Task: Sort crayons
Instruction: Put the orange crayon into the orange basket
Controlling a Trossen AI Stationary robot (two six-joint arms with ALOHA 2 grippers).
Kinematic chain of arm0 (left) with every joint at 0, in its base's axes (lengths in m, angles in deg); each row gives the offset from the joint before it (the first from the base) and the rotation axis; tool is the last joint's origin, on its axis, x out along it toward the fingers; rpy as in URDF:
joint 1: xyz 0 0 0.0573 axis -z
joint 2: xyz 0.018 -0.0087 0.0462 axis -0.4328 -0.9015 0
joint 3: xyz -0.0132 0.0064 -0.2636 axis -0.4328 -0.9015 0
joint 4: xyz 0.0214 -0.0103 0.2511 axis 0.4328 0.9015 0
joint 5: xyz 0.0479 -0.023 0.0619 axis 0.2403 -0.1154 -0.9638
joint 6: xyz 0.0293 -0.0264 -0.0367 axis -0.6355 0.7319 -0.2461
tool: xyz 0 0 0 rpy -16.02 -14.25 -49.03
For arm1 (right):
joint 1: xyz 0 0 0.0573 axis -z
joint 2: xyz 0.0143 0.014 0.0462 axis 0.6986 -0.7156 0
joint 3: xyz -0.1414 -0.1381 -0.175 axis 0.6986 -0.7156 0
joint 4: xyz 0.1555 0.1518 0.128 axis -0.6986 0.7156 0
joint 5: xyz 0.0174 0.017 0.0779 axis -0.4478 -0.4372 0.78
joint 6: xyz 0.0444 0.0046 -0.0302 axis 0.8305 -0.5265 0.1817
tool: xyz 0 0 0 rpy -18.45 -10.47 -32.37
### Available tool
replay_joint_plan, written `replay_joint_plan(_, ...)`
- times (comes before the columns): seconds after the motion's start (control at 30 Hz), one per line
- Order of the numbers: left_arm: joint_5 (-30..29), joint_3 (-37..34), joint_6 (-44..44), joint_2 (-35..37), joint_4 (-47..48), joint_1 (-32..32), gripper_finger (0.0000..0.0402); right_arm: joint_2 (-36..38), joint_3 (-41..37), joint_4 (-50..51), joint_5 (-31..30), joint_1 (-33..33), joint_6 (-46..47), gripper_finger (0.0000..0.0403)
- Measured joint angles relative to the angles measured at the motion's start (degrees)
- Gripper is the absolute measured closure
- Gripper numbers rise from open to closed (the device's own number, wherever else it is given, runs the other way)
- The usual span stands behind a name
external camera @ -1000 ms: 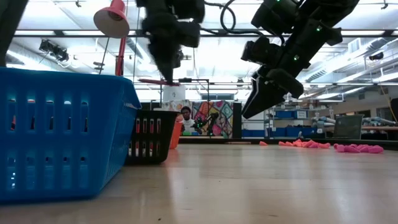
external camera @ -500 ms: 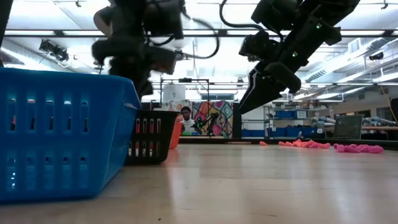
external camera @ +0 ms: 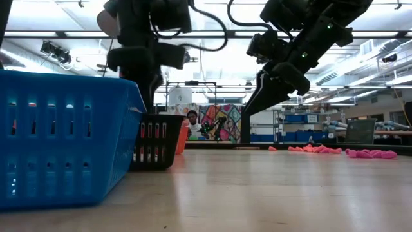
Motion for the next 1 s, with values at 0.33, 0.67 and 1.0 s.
replay_joint_plan(0.33, -9.6, 0.19, -9.86, 5.88, 1.25, -11.3, 0.0269, 0.0, 0.0, 2.04, -1.12, -0.02, -0.16, 0.026)
replay_joint_plan(0.67, -9.19, 0.08, -18.9, 3.28, -2.42, -25.49, 0.0269, 2.69, 0.0, 19.76, -12.87, 0.0, 5.17, 0.026)
replay_joint_plan(1.0, -0.26, -7.8, -26.14, 2.75, -16.58, -33.05, 0.0269, 8.53, 0.0, 28.68, -18.24, 0.81, 11.37, 0.026)
